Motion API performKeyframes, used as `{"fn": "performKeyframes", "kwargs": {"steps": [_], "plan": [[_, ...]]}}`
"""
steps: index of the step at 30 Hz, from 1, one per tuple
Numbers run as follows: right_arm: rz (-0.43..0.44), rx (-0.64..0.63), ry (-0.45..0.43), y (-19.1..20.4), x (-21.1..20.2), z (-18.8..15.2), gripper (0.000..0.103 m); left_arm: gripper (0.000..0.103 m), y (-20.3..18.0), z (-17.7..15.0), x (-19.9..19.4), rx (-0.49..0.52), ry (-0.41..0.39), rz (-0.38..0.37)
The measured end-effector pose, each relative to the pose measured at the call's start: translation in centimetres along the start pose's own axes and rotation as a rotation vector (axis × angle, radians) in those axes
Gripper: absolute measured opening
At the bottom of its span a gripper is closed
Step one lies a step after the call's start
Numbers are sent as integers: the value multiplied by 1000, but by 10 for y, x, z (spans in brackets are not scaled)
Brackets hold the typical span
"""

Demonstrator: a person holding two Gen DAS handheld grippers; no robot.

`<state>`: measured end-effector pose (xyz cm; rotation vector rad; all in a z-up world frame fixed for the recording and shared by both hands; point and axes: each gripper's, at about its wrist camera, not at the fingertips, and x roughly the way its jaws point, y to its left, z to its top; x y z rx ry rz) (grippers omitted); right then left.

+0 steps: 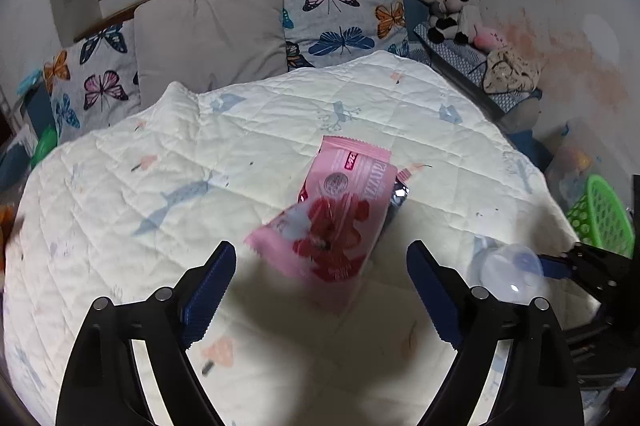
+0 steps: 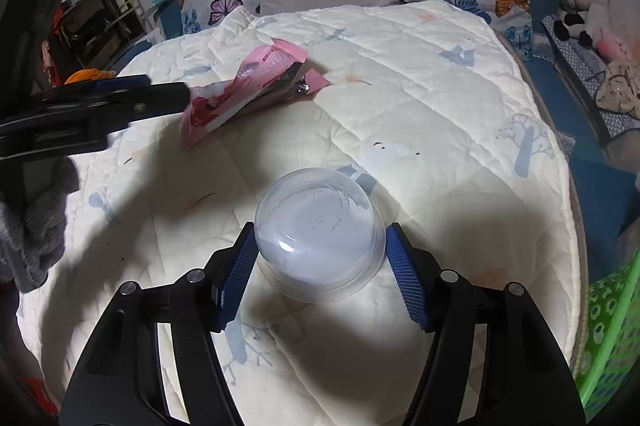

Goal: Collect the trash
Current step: 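Grasp the clear dome lid with the right gripper while the left grasps the pink packet, then carry the dome lid to the green basket while the left gripper carries the pink packet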

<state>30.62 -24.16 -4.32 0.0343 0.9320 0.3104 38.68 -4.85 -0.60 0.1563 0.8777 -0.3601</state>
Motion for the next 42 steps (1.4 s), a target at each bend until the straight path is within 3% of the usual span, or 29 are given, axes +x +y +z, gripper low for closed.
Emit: {"fn": "performKeyframes", "kwargs": {"steps": [14, 22, 27, 30, 31, 42], "plan": [[44, 48, -46, -21, -39, -6, 65, 86, -17, 31, 60, 107, 86, 26], [44, 64, -46, -29, -48, -17, 65, 85, -16, 31, 84, 82, 122, 3], [43, 82, -52, -35, -54, -24, 65, 61, -16, 31, 81, 55, 111, -32], [44, 96, -59, -36, -59, -29, 65, 55, -17, 30, 76, 46, 103, -34], [45, 101, -62, -37, -61, -30, 65, 47, -17, 29, 74, 41, 100, -40], [37, 134, -105, -40, -95, -49, 65, 46, -39, 8, 20, 33, 54, -83]]}}
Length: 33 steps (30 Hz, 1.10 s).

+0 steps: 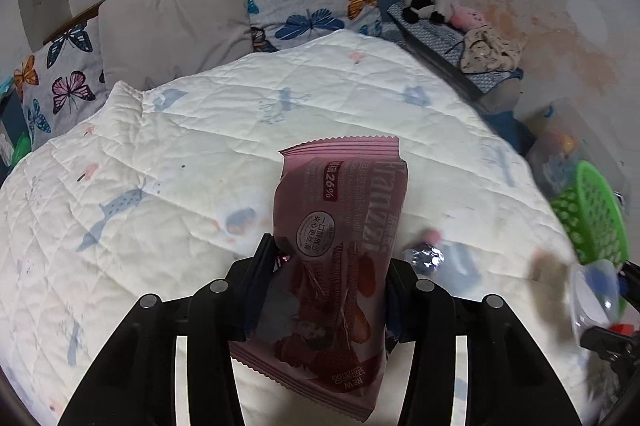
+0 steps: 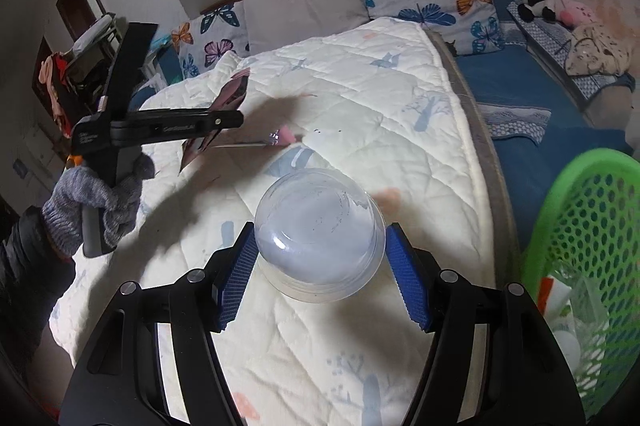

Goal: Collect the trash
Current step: 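Carry the dome lid to the green basket while the left gripper carries the pink packet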

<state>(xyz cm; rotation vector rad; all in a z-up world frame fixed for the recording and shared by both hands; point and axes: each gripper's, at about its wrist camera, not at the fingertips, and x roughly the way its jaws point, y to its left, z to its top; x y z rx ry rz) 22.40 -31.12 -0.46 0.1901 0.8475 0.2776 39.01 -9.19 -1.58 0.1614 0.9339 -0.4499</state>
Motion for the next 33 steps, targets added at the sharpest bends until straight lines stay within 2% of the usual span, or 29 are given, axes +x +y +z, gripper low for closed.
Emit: {"fn": "performKeyframes", "kwargs": {"steps": [16, 33], "plan": [[-100, 71, -32, -40, -60, -45, 65, 46, -106, -26, -70, 99, -55, -142], [-237, 174, -51, -108, -104, -79, 65, 46, -219, -12, -92, 225, -88, -258]]}}
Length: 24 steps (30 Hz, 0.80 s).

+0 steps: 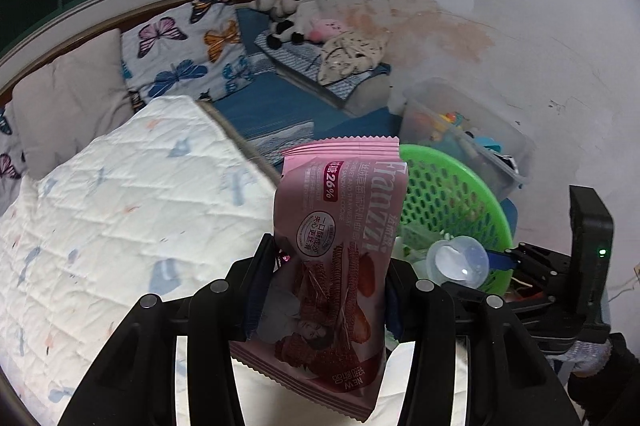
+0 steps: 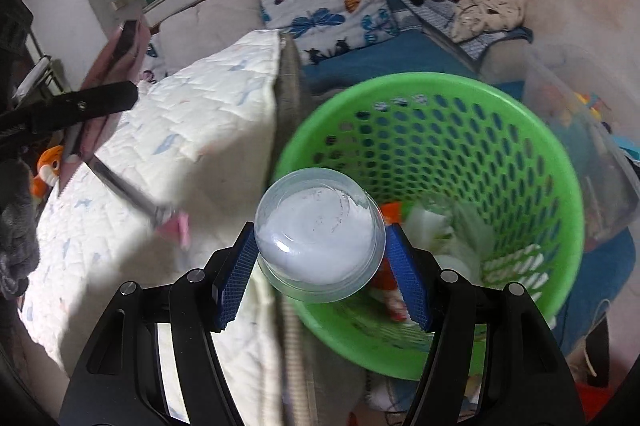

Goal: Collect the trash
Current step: 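Carry the dome lid to the green basket while the left gripper carries the pink packet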

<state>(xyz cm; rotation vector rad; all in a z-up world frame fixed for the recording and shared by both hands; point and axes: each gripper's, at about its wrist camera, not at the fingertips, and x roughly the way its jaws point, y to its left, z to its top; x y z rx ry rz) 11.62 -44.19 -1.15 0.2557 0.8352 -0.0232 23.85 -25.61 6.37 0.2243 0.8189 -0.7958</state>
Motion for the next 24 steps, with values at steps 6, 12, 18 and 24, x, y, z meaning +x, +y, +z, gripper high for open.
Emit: {"fn": "performKeyframes", "kwargs": {"steps": [6, 12, 18, 24], "plan": [[-35, 35, 5, -25, -1, -3, 66, 46, -27, 10, 9, 29, -1, -26], [-56, 72, 5, -44, -4, -6, 69, 46, -43, 17, 18, 34, 2, -49], [-78, 85, -12, -53, -13, -9, 74, 46, -59, 22, 29, 39, 14, -74], [-94, 85, -28, -60, -27, -19, 81, 46, -70, 22, 43, 34, 31, -77]]}}
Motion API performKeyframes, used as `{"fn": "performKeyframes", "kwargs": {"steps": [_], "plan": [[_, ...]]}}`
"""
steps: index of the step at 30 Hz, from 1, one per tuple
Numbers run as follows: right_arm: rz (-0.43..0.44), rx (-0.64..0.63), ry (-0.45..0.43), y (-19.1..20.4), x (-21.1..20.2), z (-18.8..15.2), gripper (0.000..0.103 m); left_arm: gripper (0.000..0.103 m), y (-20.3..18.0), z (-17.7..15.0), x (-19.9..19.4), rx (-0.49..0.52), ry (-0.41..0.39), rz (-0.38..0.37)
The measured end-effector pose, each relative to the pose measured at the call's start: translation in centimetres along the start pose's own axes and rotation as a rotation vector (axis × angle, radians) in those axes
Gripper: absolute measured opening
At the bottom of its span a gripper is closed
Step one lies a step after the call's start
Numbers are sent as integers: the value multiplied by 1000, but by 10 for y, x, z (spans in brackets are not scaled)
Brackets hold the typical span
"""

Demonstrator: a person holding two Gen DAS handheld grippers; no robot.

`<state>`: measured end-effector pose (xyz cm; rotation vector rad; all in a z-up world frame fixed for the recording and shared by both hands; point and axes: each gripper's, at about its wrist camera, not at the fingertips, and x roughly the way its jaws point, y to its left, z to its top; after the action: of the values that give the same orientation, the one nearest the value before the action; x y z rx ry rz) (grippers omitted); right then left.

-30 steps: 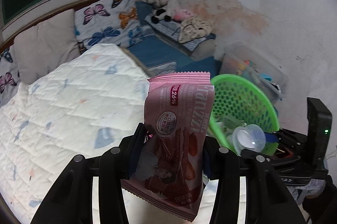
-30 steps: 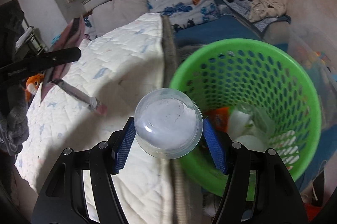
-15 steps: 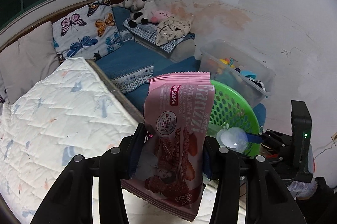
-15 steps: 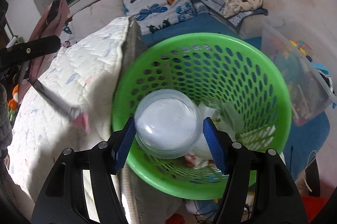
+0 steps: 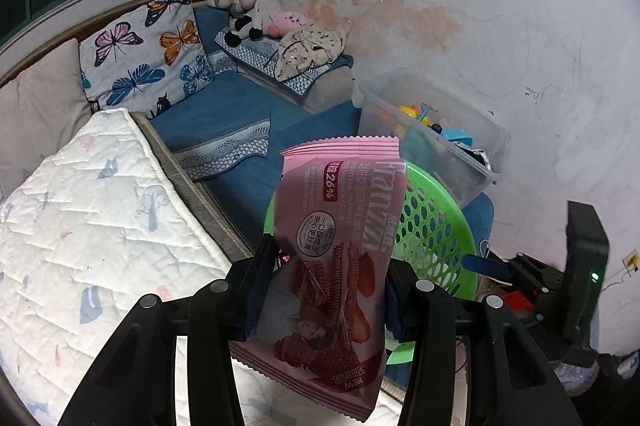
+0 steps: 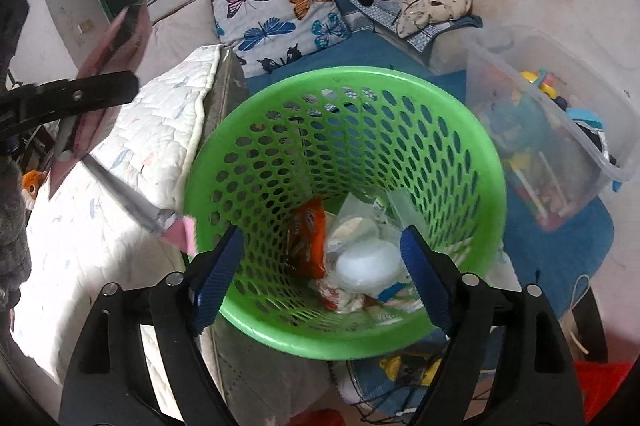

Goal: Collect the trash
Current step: 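Carry the dome lid to the green basket while the left gripper carries the pink packet, then release the dome lid into the basket while the left gripper drops the pink packet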

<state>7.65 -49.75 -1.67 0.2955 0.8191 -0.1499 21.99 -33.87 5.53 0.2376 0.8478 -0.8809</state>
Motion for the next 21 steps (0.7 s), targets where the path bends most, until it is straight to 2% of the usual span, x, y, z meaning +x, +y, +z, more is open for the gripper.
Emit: {"fn": "performKeyframes", "kwargs": {"steps": [7, 12, 21], "plan": [[-9, 14, -35, -9, -18, -11, 93, 46, -10, -2, 21, -12, 34, -17], [-12, 28, -65, -11, -30, -17, 97, 48, -19, -3, 34, -16, 56, -33], [-24, 90, -88, -17, -37, -27, 97, 66, -28, -9, 47, -16, 69, -51]]}}
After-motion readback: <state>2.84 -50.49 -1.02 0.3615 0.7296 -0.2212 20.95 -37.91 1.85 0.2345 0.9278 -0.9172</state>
